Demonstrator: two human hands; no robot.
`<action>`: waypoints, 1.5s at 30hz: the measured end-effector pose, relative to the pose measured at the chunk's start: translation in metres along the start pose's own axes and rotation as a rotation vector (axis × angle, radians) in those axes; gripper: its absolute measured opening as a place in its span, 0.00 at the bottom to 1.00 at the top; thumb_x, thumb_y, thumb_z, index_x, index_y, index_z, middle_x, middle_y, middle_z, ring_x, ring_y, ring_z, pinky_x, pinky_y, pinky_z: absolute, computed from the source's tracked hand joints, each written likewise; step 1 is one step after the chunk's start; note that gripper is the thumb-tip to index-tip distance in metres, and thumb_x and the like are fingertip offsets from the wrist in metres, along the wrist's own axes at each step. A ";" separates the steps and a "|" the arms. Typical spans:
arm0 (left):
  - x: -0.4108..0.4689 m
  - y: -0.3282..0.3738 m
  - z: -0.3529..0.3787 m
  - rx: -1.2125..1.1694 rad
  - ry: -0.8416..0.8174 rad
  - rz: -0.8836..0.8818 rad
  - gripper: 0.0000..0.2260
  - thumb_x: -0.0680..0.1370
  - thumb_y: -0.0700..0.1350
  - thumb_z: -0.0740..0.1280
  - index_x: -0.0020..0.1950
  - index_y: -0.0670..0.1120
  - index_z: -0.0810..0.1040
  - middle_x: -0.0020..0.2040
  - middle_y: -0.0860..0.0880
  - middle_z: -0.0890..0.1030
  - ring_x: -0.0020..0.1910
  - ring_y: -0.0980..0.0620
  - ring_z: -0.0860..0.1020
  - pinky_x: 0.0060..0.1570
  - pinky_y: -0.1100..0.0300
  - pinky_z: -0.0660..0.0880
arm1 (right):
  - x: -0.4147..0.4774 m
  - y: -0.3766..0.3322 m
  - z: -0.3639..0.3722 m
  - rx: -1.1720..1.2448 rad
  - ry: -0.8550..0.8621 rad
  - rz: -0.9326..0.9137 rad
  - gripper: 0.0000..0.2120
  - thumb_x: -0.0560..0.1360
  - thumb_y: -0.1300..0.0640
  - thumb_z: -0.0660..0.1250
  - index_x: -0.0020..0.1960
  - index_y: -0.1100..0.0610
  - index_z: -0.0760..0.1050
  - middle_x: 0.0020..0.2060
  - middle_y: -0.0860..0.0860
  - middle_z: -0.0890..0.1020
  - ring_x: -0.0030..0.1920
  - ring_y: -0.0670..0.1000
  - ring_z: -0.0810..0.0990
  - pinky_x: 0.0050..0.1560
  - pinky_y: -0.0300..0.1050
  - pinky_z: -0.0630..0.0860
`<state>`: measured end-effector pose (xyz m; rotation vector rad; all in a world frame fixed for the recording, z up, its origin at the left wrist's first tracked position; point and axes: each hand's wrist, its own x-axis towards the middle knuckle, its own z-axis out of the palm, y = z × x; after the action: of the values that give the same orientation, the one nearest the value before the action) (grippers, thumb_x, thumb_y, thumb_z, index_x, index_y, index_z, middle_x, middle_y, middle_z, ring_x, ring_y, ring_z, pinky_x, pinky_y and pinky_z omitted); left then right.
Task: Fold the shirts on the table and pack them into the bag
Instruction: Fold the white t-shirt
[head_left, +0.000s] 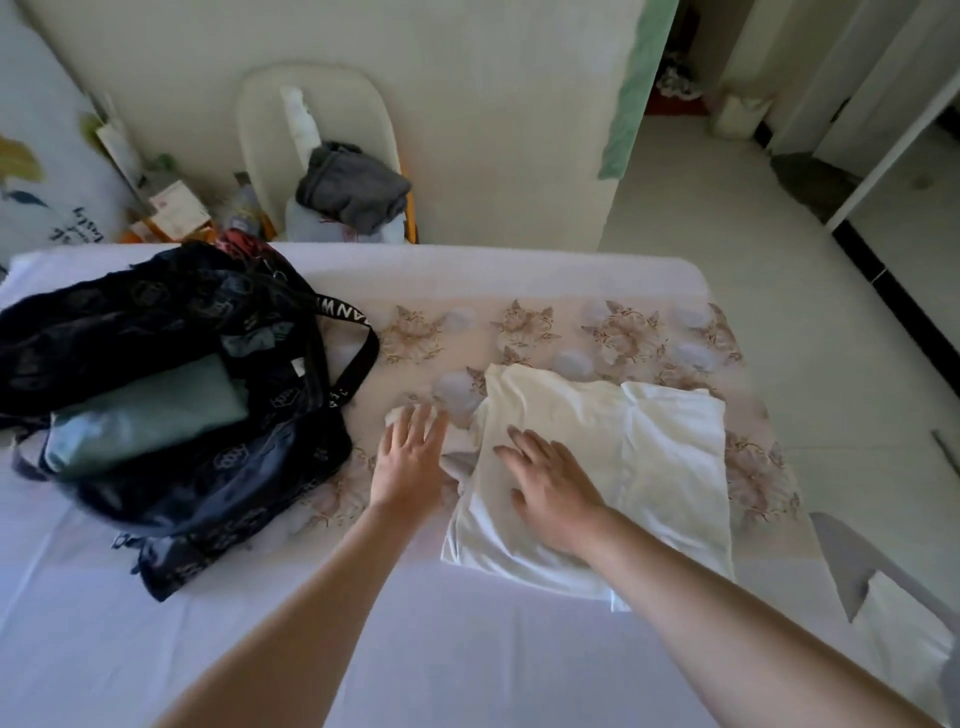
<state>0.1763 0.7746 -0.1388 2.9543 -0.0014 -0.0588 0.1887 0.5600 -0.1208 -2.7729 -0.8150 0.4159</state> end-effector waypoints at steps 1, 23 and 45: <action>0.008 -0.012 -0.002 0.037 -0.064 -0.008 0.34 0.73 0.45 0.70 0.77 0.52 0.62 0.79 0.46 0.55 0.78 0.42 0.51 0.76 0.44 0.54 | 0.010 -0.004 -0.001 -0.003 0.027 -0.034 0.27 0.79 0.58 0.61 0.76 0.53 0.62 0.78 0.54 0.58 0.77 0.56 0.58 0.73 0.53 0.60; 0.011 -0.044 0.005 -0.105 -0.084 0.322 0.14 0.78 0.55 0.61 0.59 0.52 0.77 0.59 0.48 0.76 0.59 0.46 0.74 0.58 0.43 0.73 | 0.046 -0.020 0.028 -0.005 0.277 -0.133 0.20 0.71 0.44 0.66 0.57 0.55 0.74 0.50 0.53 0.73 0.49 0.58 0.74 0.49 0.53 0.73; -0.067 -0.064 -0.005 -0.252 0.091 -0.213 0.25 0.66 0.25 0.60 0.56 0.45 0.83 0.58 0.47 0.79 0.56 0.43 0.76 0.45 0.49 0.78 | 0.063 -0.057 0.012 0.079 -0.024 -0.109 0.21 0.80 0.62 0.61 0.71 0.49 0.69 0.68 0.47 0.71 0.53 0.53 0.81 0.49 0.51 0.79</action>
<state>0.1091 0.8392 -0.1430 2.6910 0.3100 0.0439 0.2072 0.6432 -0.1290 -2.6412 -0.9297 0.4513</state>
